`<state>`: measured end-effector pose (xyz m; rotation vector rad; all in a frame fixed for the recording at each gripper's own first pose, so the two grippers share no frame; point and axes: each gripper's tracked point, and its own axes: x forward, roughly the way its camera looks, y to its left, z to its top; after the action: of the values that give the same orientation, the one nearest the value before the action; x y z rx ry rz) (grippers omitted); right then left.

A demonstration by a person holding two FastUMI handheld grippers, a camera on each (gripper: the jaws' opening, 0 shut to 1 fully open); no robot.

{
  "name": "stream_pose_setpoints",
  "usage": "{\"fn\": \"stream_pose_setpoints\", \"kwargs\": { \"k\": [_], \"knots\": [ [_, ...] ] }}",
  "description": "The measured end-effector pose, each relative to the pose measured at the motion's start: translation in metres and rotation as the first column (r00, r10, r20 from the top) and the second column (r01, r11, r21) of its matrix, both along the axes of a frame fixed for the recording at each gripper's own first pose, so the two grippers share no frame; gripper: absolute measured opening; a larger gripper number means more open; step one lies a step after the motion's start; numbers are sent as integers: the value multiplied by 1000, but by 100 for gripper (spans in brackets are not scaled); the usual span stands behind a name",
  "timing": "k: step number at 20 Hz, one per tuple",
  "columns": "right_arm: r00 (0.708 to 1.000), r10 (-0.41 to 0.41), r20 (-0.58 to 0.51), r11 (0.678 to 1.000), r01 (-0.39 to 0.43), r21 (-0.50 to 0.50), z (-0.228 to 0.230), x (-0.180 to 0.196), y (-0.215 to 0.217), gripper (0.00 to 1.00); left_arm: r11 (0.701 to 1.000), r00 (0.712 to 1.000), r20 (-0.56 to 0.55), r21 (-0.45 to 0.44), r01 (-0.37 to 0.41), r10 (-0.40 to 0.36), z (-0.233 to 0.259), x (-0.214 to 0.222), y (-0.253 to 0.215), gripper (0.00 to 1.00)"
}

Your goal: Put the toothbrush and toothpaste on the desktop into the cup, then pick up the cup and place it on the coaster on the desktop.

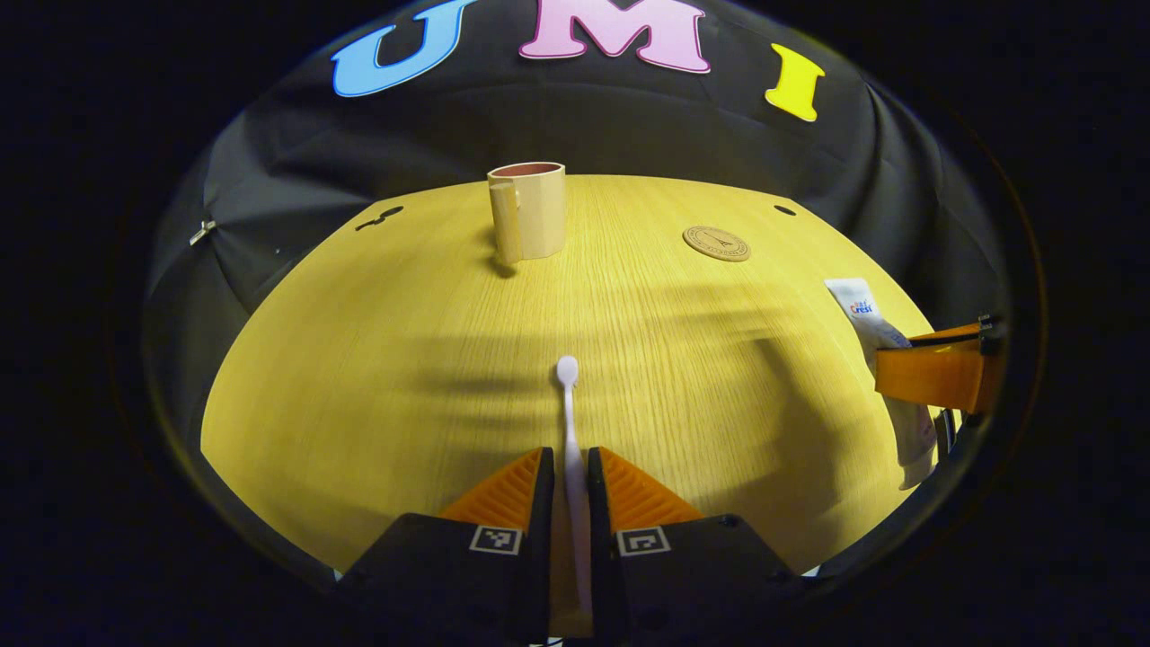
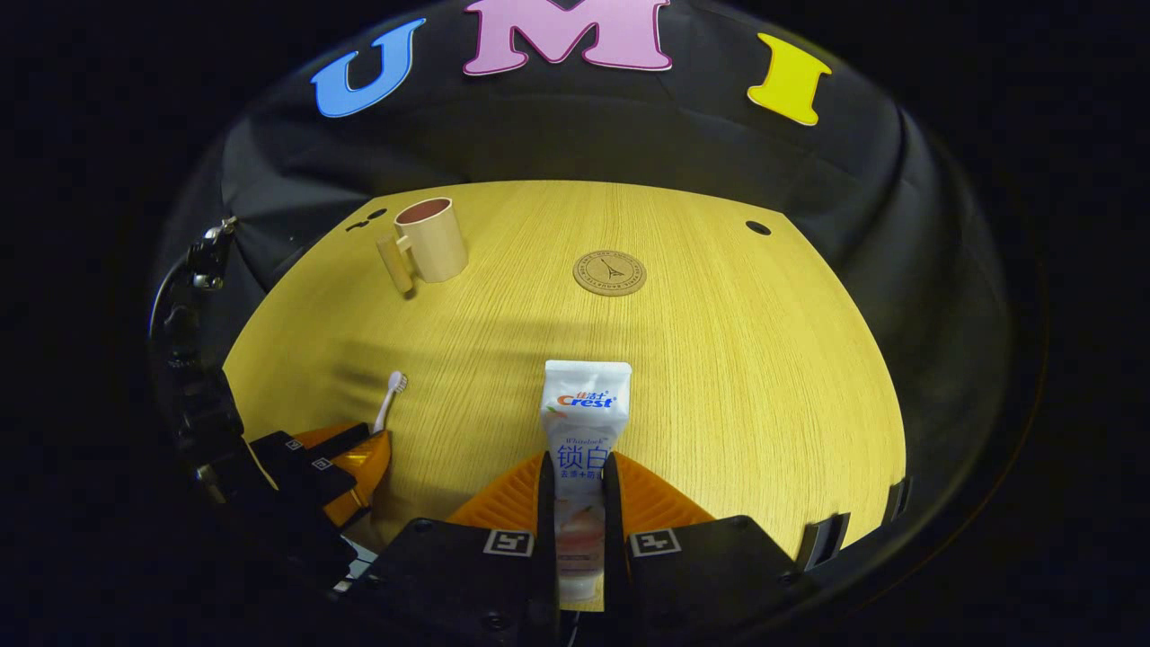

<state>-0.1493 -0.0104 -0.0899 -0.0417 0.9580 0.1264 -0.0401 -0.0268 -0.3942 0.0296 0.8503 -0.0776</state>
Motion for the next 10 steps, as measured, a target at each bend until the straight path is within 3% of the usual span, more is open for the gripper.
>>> {"fn": "stream_pose_setpoints", "kwargs": {
  "k": [10],
  "knots": [
    [1000, 9, 26, 1000, -9, 10, 9, 4, 4, 24, 999, 999, -26, -26, -23, 23, 3, 3, 0, 7]
  ]
}}
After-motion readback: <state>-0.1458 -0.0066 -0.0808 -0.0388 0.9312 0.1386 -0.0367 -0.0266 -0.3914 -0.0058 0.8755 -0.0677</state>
